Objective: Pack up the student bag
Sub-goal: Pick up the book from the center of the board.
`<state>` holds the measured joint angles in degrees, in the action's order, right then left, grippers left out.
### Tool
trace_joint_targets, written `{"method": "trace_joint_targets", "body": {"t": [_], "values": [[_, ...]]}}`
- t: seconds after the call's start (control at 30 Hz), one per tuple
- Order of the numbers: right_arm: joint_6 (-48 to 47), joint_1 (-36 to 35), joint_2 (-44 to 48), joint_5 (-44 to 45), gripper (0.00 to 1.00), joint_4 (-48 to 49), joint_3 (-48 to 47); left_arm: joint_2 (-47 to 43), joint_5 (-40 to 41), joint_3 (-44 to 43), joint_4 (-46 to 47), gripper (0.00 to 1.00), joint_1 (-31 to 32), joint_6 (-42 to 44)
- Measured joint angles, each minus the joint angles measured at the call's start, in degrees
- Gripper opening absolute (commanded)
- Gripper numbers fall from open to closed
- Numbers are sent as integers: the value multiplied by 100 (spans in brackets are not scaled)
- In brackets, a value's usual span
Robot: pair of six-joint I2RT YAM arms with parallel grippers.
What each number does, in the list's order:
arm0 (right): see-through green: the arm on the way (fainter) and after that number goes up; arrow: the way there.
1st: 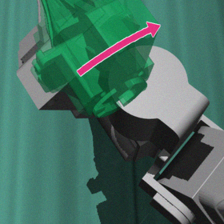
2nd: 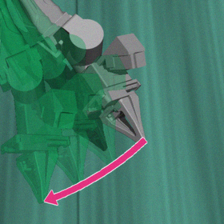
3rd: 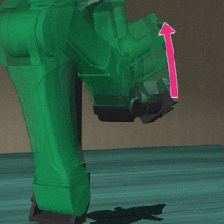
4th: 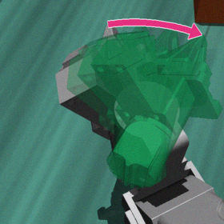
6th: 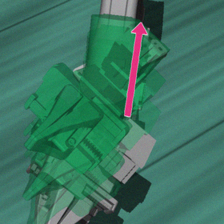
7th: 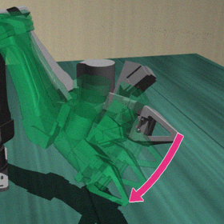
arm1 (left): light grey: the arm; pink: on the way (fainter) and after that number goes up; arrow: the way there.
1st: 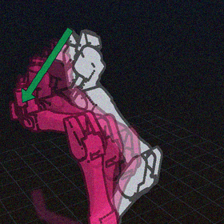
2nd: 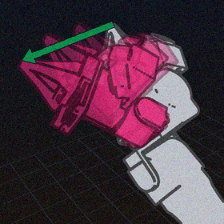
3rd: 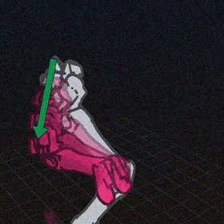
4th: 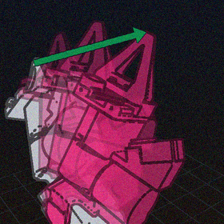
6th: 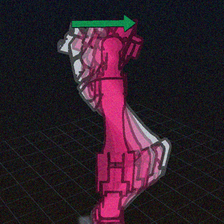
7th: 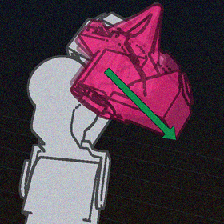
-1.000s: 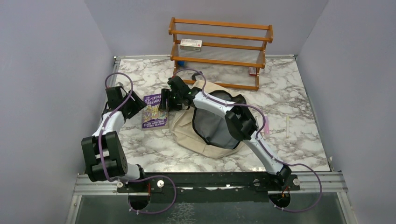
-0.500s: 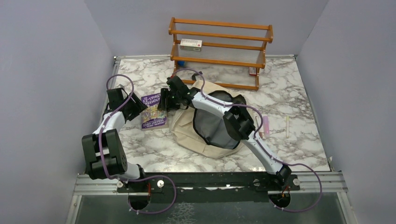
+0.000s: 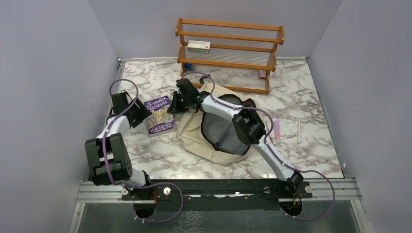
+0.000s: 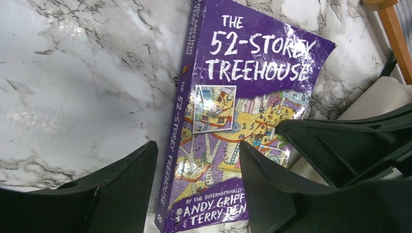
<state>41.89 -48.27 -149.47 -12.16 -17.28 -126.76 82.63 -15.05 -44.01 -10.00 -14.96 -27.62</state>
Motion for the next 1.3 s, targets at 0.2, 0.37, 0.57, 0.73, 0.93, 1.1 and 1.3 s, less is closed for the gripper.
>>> {"method": "trace_joint_targets", "body": {"t": [0.2,0.37,0.57,0.73,0.93,1.1,1.3], "values": [[35,109,4,-225,1,140,103,2,70,0,-46,65,-42,-26],[76,153,4,-367,1,201,138,20,44,116,-11,65,-46,-138],[96,175,2,-435,1,227,155,203,-83,365,81,66,-111,-387],[118,188,2,-490,1,258,170,219,-363,527,444,69,-273,-590],[131,201,2,-538,1,280,179,256,-1075,894,1220,71,-608,-907],[151,212,0,-568,1,284,179,415,-1600,1104,1891,71,-673,-1115],[160,243,0,-632,1,280,179,551,-1915,1196,2271,72,-710,-1185]]}}
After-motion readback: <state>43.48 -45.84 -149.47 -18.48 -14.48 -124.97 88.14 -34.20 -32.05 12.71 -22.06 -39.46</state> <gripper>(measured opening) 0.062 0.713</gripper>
